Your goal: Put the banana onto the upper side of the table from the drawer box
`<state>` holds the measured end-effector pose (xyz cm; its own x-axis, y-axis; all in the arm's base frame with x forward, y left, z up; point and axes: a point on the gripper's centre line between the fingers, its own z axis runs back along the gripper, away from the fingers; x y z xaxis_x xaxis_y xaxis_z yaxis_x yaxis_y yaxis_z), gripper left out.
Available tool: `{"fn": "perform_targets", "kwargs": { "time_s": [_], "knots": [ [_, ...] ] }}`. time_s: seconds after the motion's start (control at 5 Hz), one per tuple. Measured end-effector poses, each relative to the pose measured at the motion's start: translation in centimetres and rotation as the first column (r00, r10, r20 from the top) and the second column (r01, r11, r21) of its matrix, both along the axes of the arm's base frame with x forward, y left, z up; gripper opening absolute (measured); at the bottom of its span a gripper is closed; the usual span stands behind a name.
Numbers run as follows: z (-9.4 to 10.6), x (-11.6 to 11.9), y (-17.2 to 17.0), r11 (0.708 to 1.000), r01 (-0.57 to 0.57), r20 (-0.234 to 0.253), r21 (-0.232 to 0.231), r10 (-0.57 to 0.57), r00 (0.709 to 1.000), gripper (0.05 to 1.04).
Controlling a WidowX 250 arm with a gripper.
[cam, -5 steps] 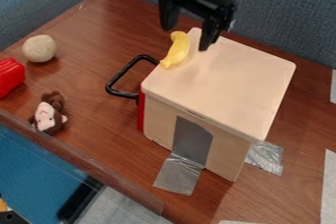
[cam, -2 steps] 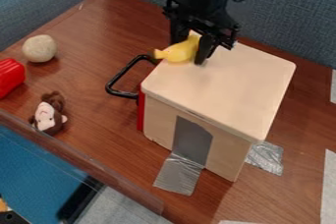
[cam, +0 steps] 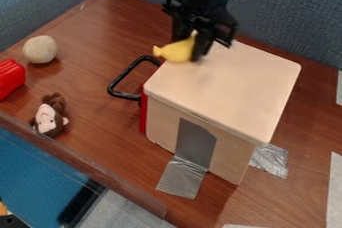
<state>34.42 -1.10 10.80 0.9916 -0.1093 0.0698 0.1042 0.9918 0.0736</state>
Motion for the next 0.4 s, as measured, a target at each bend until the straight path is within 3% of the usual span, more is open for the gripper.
{"fn": "perform_targets", "kwargs": {
  "time_s": [0.2, 0.4],
  "knots": [
    [1.4, 1.9, 3.2, 0.998, -0.056, 0.052, -0.001, 0.056, 0.997, 0.380],
    [0.4, 3.8, 6.3, 0.994, -0.106, 0.041, -0.007, 0.106, 0.994, 0.381]
  ]
}}
